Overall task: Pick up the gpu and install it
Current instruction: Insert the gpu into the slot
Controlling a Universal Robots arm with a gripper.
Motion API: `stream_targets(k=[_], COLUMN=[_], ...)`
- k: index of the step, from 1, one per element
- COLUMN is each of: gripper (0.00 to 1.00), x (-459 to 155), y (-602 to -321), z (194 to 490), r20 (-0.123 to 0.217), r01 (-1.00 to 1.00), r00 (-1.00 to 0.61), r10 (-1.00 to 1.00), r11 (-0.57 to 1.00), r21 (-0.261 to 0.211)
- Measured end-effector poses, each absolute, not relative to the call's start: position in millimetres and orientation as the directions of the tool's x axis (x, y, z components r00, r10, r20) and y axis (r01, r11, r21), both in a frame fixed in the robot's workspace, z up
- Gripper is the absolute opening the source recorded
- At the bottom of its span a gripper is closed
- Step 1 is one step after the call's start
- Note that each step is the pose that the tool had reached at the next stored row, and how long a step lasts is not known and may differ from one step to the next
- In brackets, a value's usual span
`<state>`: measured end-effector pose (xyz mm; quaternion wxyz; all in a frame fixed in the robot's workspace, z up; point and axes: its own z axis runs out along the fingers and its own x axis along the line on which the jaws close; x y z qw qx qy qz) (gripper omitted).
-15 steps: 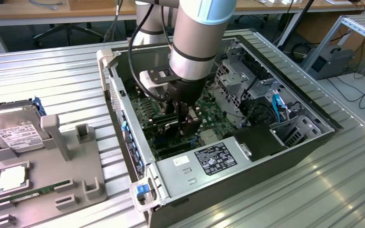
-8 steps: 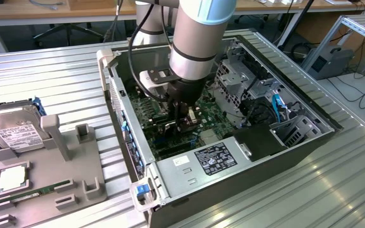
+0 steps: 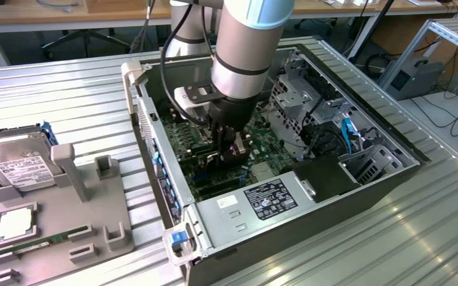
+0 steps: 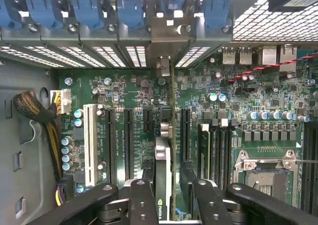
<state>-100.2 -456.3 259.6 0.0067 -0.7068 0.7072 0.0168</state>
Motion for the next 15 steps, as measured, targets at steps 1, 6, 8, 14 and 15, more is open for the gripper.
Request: stream_targets(k=[1,6,8,14,15], gripper=[0.35,0.27,0.27,0.27,0.27], x=[-100.2,-100.2,-100.2,-100.3,-100.3], y=[-456.3,-456.4,-456.3,-456.4,-456.3], z=[259.6,259.6,259.6,258.9,258.8], r20=[-0.033,-0.033,-0.033,-0.033,-0.033], r01=[-1.0,-1.0,-1.0,-1.0,-1.0], r00=[-0.001,-0.001,-0.001,-0.001,-0.001], r10=[-0.999,-0.999,-0.999,-0.999,-0.999], r11=[0.0,0.0,0.0,0.0,0.0], r21=[0.014,0.014,0.014,0.014,0.014])
